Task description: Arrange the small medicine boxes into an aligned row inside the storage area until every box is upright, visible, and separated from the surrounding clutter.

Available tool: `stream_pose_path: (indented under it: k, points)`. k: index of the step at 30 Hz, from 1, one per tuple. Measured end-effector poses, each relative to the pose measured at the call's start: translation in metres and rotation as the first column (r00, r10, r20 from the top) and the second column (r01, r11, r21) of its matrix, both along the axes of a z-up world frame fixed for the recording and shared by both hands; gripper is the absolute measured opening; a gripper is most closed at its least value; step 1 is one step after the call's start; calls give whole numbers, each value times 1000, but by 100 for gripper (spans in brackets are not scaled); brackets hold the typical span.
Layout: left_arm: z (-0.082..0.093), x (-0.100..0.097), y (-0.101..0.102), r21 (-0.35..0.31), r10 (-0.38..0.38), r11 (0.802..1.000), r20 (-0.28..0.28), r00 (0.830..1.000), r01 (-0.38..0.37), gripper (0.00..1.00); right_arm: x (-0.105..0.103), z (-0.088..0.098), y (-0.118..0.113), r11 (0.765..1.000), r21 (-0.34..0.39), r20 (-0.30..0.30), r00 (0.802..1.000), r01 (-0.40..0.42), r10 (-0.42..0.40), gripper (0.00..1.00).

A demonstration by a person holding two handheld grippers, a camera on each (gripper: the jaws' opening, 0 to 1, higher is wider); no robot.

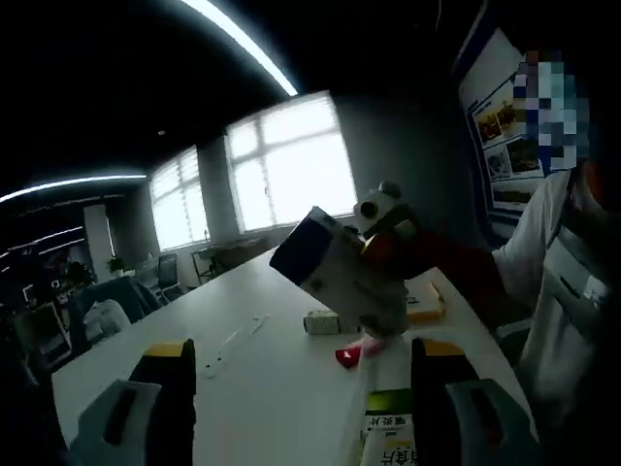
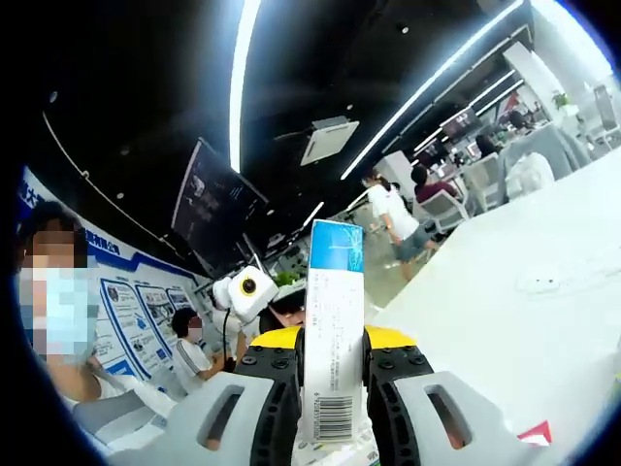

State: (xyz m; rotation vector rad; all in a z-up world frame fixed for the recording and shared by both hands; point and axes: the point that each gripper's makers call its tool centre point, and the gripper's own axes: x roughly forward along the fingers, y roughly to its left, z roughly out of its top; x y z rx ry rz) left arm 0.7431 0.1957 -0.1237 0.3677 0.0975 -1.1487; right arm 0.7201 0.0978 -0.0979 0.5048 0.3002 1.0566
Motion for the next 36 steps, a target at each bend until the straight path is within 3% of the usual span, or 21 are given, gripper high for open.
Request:
stream_pose_path:
  k: [5, 12, 16, 21, 27, 36]
  points:
    - [-17, -9, -2, 99, -31, 995, -13, 999, 32, 100, -11, -9, -12, 999, -35, -31, 999, 13, -14, 21]
    - [-15, -12, 3, 122, -25, 992, 0, 1000, 25, 100, -20, -8, -20, 1000, 18, -103, 995, 14, -12, 21]
    - [-17, -15, 5, 148, -34, 988, 13, 999, 32, 100, -25, -12, -23, 998, 64, -177, 984, 17, -6, 21]
    - [-17, -14, 5, 150, -32, 988, 15, 999, 30, 100, -29, -16, -26, 997, 76, -208, 978, 32, -15, 21]
    - [-16, -21, 2, 153, -62, 987, 24, 998, 57, 100, -36, -20, -28, 989, 138, -279, 960, 54, -14, 21]
    - [-21, -23, 2, 186, -60, 981, 25, 998, 54, 100, -42, -50, -23, 996, 70, -338, 941, 64, -36, 20]
